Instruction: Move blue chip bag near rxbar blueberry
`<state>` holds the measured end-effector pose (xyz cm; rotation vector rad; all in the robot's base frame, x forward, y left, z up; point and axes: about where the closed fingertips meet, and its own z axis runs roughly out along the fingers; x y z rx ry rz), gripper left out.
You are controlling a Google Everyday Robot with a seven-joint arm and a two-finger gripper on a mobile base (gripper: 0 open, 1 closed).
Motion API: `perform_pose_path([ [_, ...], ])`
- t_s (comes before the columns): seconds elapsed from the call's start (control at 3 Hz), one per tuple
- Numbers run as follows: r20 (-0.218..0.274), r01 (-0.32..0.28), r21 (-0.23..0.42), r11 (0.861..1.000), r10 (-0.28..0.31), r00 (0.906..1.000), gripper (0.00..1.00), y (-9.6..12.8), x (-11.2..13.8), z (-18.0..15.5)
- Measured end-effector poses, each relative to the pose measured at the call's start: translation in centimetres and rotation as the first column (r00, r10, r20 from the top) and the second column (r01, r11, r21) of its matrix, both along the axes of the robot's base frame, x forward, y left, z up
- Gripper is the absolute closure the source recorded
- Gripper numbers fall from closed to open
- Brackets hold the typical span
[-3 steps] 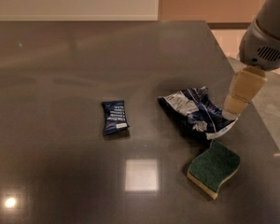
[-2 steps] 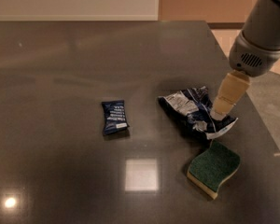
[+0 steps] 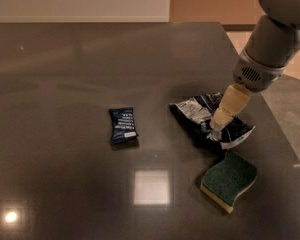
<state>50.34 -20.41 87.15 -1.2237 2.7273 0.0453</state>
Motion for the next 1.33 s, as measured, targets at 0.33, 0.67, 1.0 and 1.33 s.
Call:
perform_pose_path([
  [0.33,-0.022,0.027,0.022,0.999,-0.027,0.9994,0.18,0.3,0.2,-0.9],
  [0.67,-0.034,0.039,0.045,0.998,-0.038,0.9987,0.41,0.4,0.5,-1.2],
  [1.0,-0.032,0.035,0.076,0.997,-0.032,0.9990,0.64,1.2,1.2,-1.1],
  [1.33,-0.022,0.000,0.121,0.993,0.003,0.9997,0.88,2.7,2.6,-0.8],
])
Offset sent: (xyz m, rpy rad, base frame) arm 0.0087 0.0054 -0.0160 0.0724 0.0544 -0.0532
